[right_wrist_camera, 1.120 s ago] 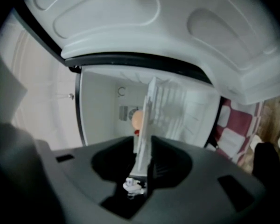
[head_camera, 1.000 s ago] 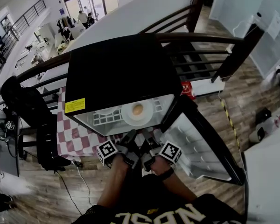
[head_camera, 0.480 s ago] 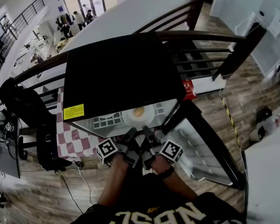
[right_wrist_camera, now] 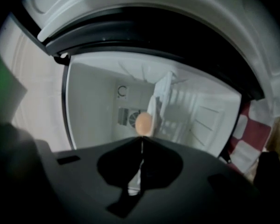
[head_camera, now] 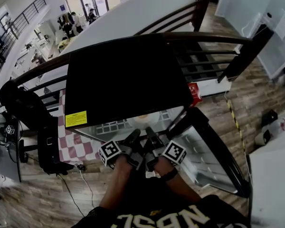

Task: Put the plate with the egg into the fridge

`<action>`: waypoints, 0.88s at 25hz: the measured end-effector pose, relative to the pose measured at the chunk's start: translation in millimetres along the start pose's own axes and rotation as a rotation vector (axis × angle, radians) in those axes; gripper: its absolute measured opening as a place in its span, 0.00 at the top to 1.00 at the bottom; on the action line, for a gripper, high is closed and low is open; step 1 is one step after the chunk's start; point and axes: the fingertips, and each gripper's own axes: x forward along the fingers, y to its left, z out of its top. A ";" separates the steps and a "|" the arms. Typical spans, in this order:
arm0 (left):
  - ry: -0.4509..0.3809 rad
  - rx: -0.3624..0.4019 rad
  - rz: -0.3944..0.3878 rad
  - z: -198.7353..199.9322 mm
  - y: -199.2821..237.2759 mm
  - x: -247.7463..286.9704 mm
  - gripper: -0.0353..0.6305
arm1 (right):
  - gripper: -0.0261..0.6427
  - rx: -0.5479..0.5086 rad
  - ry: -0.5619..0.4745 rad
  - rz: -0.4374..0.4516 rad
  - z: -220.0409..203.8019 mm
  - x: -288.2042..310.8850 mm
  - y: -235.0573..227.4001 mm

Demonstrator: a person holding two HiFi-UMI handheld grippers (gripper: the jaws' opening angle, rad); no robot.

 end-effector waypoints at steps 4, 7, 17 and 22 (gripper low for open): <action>0.003 0.003 0.003 5.0 2.3 4.9 0.90 | 0.93 0.004 -0.004 0.022 3.3 7.9 2.8; 0.006 -0.009 0.008 3.8 -3.1 9.3 0.90 | 0.93 0.002 -0.007 0.023 8.4 11.5 3.7; -0.002 0.005 0.019 14.9 -2.8 21.0 0.90 | 0.93 0.007 -0.009 0.028 14.6 26.0 2.9; 0.002 0.011 0.018 15.6 -9.1 24.0 0.90 | 0.93 0.017 -0.012 0.002 16.9 28.2 -0.2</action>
